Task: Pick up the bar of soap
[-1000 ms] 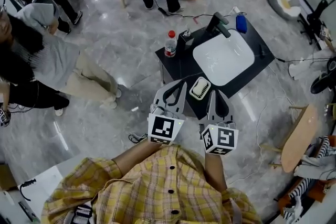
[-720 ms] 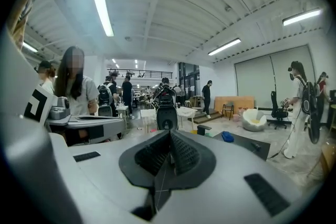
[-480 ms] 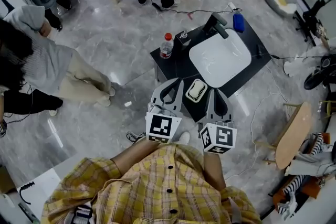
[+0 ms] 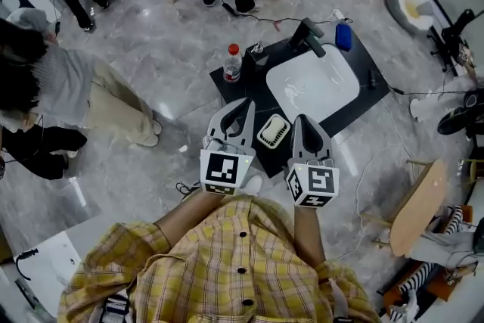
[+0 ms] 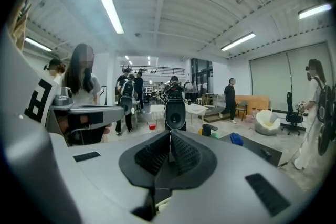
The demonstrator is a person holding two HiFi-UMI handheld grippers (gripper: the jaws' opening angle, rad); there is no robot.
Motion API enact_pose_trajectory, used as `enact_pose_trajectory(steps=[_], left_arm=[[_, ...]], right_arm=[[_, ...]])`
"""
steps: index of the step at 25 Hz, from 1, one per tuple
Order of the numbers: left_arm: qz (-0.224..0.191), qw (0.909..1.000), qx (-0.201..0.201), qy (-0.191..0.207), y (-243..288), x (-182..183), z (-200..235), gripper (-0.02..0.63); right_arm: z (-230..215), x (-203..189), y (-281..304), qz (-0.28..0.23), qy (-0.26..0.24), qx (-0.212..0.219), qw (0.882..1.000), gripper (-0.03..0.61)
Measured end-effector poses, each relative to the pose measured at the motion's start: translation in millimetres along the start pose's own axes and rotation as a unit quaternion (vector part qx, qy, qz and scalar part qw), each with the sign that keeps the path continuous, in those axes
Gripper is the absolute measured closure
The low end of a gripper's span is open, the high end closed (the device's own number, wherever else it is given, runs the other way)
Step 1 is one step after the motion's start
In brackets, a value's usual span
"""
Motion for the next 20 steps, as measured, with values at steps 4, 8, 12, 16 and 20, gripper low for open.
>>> enact_pose_trajectory(steps=[4,8,12,16,20], left_arm=[[-0.003,0.9999,0.008,0.011,1.1,-1.9,-10.3,0.604],[0.001,0.9996,0.028,0.011,1.8,-7.0,-7.8,0.604],[0.001,0.9989,0.044,0.015,-1.1,-7.9,-5.5,0.604],[0.007,0.998,0.06,0.018,-4.3,-13.8,-1.4,0.604],[0.011,0.9964,0.081,0.023,-7.5,-14.5,7.7,0.604]], right_arm=[[-14.0,-6.7,9.5,-0.01,-0.045,0.04,0.998,0.563],[-18.0,-33.4,36.3,0.038,-0.168,0.086,0.981,0.563],[-13.8,-50.8,61.1,0.057,-0.256,0.161,0.951,0.561],[-9.6,-90.1,89.1,0.129,-0.404,0.22,0.879,0.476],[-2.9,-138.1,108.8,0.19,-0.553,0.276,0.763,0.43]])
Point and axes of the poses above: the fingertips, and each gripper's own axes: y forward along the fingers, z to its left, x out of its top, the point moved 2 cm from there along -y, backward along the fingers, and after that the axes turned 13 degrees about z, right-handed, at the moved point
